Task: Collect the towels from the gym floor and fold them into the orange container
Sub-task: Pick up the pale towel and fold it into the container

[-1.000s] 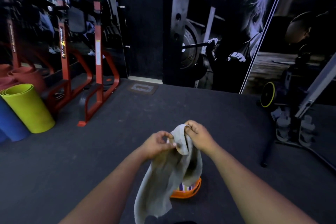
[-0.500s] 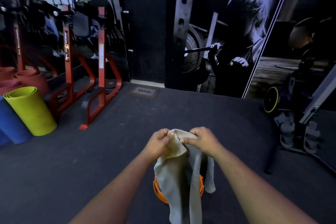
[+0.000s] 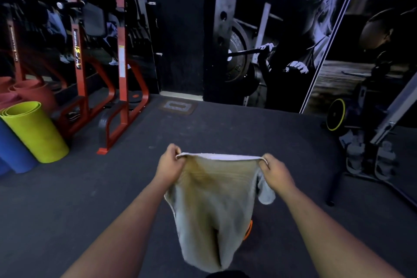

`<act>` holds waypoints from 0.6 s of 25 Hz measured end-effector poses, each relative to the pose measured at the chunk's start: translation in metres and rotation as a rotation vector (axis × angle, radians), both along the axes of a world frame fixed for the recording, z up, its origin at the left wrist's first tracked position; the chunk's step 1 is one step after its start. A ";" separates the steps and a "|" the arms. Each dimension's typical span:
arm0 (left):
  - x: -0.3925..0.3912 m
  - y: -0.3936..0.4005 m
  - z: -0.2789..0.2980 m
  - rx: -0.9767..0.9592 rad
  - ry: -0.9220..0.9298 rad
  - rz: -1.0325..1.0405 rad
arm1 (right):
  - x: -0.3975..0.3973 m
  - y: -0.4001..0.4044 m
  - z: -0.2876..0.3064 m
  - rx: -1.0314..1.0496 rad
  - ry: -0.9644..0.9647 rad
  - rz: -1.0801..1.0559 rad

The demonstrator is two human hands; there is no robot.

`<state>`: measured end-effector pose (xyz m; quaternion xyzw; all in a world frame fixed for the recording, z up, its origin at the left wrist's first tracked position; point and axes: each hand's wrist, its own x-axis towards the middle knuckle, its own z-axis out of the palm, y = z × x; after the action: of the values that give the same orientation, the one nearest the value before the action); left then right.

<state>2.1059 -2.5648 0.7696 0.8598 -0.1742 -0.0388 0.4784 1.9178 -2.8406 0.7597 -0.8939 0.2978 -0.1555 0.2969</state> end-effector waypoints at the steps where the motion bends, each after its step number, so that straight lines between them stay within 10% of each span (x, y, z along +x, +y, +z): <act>1: 0.005 0.004 -0.002 -0.022 0.020 0.023 | -0.001 0.001 0.002 -0.030 0.018 -0.014; 8: 0.039 0.050 -0.007 -0.007 0.021 0.268 | -0.016 -0.018 -0.002 -0.346 0.381 0.172; 15: 0.023 0.056 -0.022 0.203 0.208 0.302 | -0.007 -0.001 -0.020 0.368 -0.071 0.110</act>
<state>2.1292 -2.5091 0.7473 0.9113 0.0115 -0.0724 0.4052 1.9108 -2.8418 0.7400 -0.8333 0.2612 -0.1136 0.4738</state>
